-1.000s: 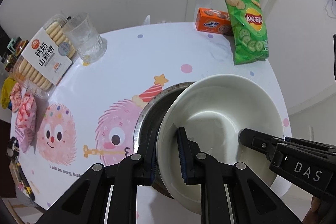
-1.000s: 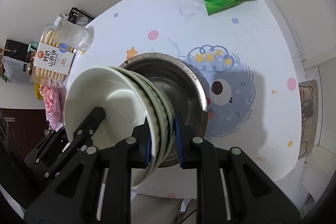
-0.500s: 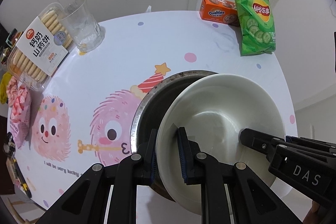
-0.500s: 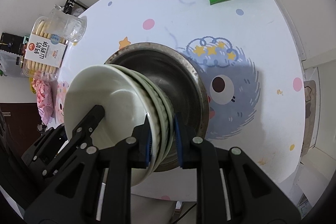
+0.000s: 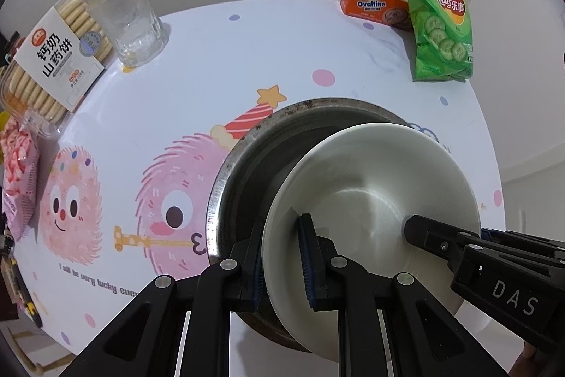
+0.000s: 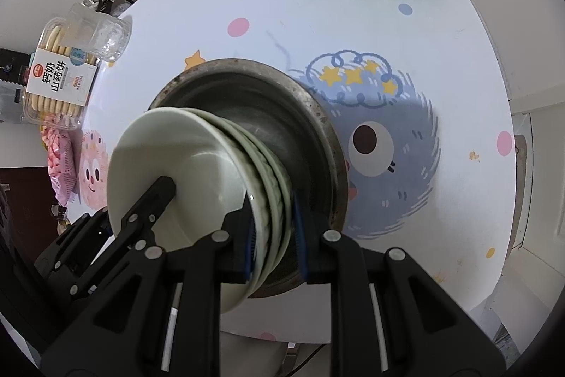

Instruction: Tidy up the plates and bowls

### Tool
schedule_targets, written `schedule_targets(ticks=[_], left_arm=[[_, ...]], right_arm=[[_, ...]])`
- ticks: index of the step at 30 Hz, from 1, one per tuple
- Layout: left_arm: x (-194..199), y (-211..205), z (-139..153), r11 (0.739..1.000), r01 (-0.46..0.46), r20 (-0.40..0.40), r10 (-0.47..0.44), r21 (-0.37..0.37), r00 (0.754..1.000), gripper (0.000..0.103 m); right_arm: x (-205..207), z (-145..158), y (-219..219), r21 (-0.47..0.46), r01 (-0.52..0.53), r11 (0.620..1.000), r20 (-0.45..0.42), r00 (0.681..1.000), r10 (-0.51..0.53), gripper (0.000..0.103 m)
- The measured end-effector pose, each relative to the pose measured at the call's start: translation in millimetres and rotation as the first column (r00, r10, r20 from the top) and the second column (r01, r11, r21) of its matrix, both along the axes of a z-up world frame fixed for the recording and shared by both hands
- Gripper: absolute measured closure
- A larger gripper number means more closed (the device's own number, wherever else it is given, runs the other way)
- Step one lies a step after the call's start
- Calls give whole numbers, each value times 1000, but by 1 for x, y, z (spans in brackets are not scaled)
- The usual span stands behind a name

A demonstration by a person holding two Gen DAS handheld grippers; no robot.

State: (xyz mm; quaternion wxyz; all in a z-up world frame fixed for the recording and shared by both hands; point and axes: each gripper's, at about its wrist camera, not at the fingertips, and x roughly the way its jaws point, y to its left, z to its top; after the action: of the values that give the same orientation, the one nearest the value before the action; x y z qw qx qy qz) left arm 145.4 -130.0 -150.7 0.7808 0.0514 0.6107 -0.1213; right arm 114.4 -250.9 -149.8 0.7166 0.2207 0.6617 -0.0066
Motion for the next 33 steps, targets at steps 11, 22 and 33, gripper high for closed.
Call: schedule_targets(ticks=[11,22,33], left_arm=[[4,0,-5,1000,-4,9,4,4,1000,85],[5,-3,-6,1000,-13,3,12,21,1000,77],[10,27,29,992,-119,78,121,-29,990,37]], right_arm=[[5,-8,4,-10,-4,1000,-15,1000,4,82],[6,-8,0,16,24,1000,-29,999,-23,78],[0,24,-21,13,80,997,89,993,-81,41]])
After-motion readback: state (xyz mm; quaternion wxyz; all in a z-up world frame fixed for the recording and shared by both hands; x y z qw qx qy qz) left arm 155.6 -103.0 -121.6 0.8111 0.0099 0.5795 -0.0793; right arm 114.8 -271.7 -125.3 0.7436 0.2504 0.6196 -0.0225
